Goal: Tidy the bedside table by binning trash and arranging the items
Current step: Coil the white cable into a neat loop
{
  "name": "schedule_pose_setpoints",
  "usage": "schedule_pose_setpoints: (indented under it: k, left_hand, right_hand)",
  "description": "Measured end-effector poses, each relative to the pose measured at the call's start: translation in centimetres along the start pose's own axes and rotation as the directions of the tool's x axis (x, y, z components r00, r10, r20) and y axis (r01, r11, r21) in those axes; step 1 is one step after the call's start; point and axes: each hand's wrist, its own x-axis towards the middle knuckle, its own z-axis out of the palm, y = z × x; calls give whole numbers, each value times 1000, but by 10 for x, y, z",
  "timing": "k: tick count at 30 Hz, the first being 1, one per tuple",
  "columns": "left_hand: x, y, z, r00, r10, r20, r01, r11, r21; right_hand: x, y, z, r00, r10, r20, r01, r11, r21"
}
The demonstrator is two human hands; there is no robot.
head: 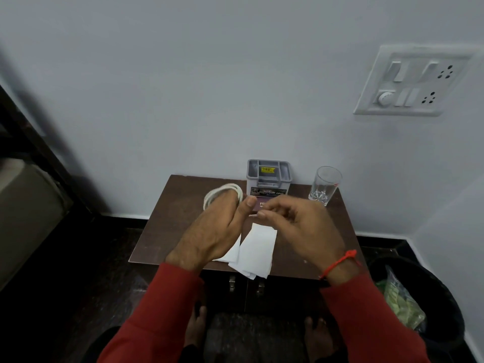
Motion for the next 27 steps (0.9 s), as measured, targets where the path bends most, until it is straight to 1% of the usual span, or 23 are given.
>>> schedule_pose_setpoints:
  k: [2,3,4,6,9,11,13,15,18,20,22,23,25,26,27]
  left_hand:
    - [-2,8,1,990,-14,141,20,999,-45]
    - [-3,13,1,978,-26,207,46,994,-94]
    - [-4,17,2,963,-37,267,81,984,-158]
    - [-5,24,2,932,-30,361,146,943,-299]
    - [-5,32,1,901,1,435,217,865,-452]
    - [-5,36,0,894,27,448,253,794,-552]
    - [-4,36,-1,900,27,434,294,697,-654]
    - [-4,35,-1,898,-27,440,373,578,-725]
    - [-2,33,-1,881,-78,467,457,400,-794]
    - [-1,33,-1,859,-68,507,507,246,-826]
    - [0,30,-2,813,1,582,578,112,-808]
    - [0,29,-2,787,60,614,610,82,-788]
    - [-3,28,-2,740,155,655,648,97,-755]
    - [-4,29,-1,731,175,660,650,116,-751]
    - [-4,31,0,739,180,649,638,123,-760]
  right_hand:
    - [1,2,-10,999,-14,-51,13,1000,-21]
    - [2,2,-15,998,-13,-56,13,1000,6]
    - [2,3,-18,999,5,-50,-1,997,77]
    - [4,5,-25,998,60,9,-60,967,249]
    - [5,11,-34,992,87,87,-114,920,375]
    - [3,15,-37,985,85,148,-142,890,433]
    - [1,17,-37,973,61,222,-156,883,443]
    - [0,17,-36,957,39,288,-173,874,455]
    - [0,15,-33,948,19,318,-183,849,495]
    - [1,12,-29,956,13,292,-164,850,501]
    - [2,11,-26,976,27,217,-133,862,489]
    - [3,13,-24,987,48,154,-117,869,481]
    - [6,17,-22,995,93,31,-96,869,485]
    - [7,19,-21,994,105,-1,-91,860,502]
    - [7,21,-17,993,113,-12,-90,846,526]
